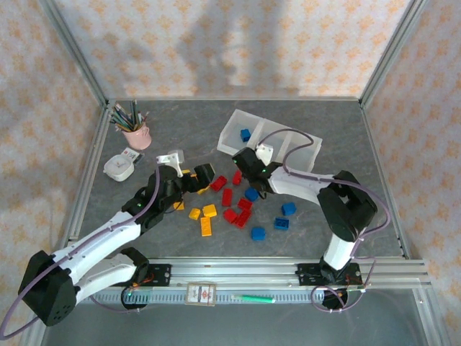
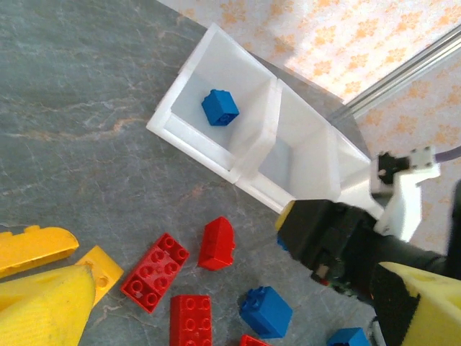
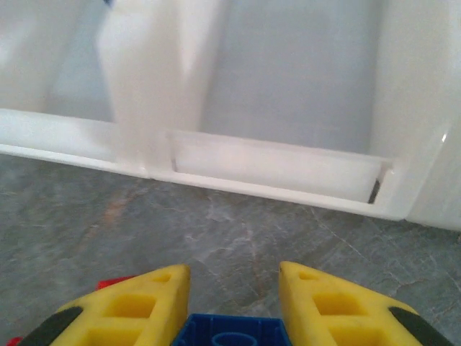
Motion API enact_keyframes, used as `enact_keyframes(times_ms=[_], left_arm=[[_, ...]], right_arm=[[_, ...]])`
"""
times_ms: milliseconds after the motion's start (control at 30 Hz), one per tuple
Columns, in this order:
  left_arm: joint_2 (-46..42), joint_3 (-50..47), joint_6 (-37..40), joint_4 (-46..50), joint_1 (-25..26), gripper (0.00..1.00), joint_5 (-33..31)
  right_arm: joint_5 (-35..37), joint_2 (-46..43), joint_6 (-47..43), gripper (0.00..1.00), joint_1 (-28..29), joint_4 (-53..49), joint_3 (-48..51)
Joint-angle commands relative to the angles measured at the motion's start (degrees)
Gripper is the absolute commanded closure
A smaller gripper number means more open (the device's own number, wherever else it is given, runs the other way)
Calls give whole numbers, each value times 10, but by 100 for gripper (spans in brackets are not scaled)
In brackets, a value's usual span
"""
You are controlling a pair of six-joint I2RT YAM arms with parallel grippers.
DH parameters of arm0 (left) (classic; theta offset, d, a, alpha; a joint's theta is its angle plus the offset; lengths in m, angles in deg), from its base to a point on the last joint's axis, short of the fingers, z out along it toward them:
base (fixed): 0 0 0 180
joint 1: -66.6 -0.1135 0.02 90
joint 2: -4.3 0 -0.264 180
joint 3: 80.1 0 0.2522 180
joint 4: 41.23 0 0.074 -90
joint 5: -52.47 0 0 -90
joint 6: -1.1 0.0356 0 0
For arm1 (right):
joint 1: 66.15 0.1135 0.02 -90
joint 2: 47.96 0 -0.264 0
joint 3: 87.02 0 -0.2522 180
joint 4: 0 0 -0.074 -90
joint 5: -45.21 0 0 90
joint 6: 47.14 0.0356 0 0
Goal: Sort the legos into containers by color
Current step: Place the lego in the container.
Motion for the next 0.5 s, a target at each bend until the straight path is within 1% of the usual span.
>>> enact_keyframes(times_ms=[0, 67, 267, 333, 467], left_arm=[[-9, 34, 27, 28, 1, 1, -31], [-7, 41, 33, 30, -5, 1, -31], [12, 72, 49, 36, -32, 1, -11], [17, 79, 50, 35, -45, 1, -5], [25, 83, 50, 26, -69, 1, 8]], right_arm=[[-14, -15, -52, 77, -3, -10, -47], [-18, -4, -70, 76, -9, -8, -76], [-74, 66, -104, 76, -58, 8, -175], [-72, 96, -126, 76, -66, 15, -212], [-70, 168, -154, 76, -83, -8, -298]])
